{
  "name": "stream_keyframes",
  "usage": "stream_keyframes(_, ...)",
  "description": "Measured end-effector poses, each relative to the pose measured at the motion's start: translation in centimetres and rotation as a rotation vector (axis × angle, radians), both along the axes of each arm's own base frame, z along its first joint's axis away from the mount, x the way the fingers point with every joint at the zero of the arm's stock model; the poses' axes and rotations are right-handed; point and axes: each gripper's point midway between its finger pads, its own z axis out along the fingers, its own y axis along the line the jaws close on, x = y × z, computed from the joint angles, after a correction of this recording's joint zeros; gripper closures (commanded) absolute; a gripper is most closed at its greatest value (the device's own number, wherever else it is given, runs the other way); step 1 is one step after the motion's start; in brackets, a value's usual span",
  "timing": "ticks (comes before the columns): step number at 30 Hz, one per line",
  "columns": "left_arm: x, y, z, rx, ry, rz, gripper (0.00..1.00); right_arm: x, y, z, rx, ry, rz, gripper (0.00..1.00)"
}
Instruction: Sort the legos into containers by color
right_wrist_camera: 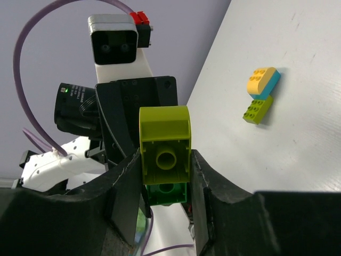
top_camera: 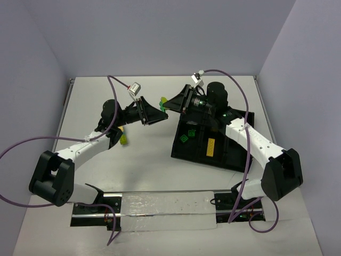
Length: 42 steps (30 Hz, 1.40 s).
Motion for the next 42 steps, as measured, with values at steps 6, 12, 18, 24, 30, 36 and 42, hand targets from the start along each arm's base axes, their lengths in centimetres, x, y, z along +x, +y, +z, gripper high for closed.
stream_keyframes(6, 0.0, 0.1, 0.0, 0.001, 0.001, 0.002, 1.00, 0.0, -0.1, 0.0, 0.002, 0.002, 0.001, 0.86)
stream_keyframes(12, 0.1, 0.4, -0.2, 0.015, 0.003, 0.009, 1.00, 0.2, -0.2, -0.3, -0.003, 0.004, -0.009, 0.98)
stream_keyframes(18, 1.3, 2.9, -1.2, 0.049, 0.021, 0.084, 1.00, 0.8, -1.6, -1.5, -0.028, 0.034, -0.057, 0.99)
stream_keyframes(24, 1.4, 3.6, -1.3, 0.070, 0.012, 0.102, 1.00, 1.2, -2.7, -1.6, -0.050, 0.028, -0.091, 1.00)
stream_keyframes(30, 1.7, 1.2, -1.7, 0.212, -0.011, 0.078, 1.00, 1.2, -5.8, -3.7, -0.209, 0.027, -0.218, 1.00)
stream_keyframes(36, 0.6, -3.6, -2.1, 0.389, -0.107, 0.012, 1.00, -0.5, -12.7, -6.2, -0.426, 0.033, -0.456, 1.00)
stream_keyframes(42, -0.6, -6.4, -8.2, 0.611, -0.050, -0.056, 1.00, -4.3, -20.7, -11.3, -0.656, 0.185, -0.724, 1.00)
